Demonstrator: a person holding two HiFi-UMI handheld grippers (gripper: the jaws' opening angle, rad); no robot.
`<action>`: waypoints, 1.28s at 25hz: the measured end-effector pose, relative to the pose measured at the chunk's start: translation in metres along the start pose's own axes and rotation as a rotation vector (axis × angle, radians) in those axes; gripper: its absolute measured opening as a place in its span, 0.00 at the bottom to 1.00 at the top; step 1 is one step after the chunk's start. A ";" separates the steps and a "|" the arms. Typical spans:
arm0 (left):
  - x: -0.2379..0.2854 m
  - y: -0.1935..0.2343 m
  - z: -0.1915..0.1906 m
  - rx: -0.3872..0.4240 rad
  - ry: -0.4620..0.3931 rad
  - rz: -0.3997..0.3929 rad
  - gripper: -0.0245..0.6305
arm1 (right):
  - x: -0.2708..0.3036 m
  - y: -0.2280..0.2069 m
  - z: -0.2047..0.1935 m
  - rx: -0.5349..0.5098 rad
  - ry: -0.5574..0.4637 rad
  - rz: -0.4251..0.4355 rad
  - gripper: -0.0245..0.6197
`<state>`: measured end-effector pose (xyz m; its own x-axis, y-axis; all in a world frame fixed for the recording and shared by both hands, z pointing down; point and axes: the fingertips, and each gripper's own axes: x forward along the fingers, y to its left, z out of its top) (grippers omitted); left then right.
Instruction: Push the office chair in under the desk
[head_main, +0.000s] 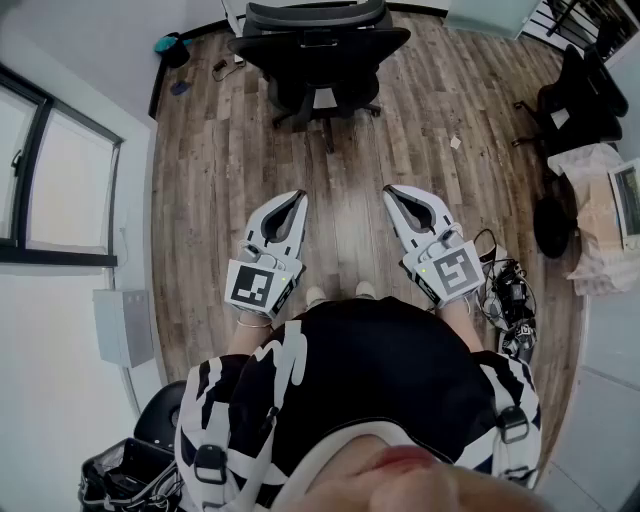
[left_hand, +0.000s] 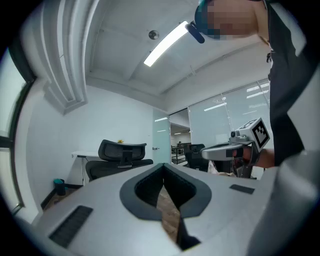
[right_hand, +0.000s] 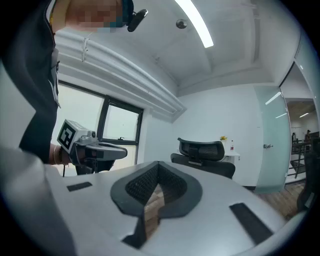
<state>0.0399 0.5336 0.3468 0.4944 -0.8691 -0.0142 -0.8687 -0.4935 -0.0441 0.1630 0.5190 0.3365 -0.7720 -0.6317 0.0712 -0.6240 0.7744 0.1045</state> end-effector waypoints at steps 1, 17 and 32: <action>0.000 -0.001 0.001 -0.004 -0.002 -0.002 0.05 | 0.000 0.001 0.000 0.000 0.004 0.001 0.05; -0.010 0.009 0.002 0.002 0.023 0.026 0.05 | 0.007 0.018 -0.003 -0.003 0.000 0.024 0.05; -0.071 0.057 -0.016 -0.012 0.009 -0.062 0.05 | 0.045 0.090 -0.014 0.009 -0.005 -0.042 0.05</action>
<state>-0.0449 0.5669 0.3615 0.5475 -0.8368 -0.0030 -0.8364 -0.5471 -0.0331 0.0735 0.5596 0.3631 -0.7458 -0.6633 0.0617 -0.6569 0.7476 0.0980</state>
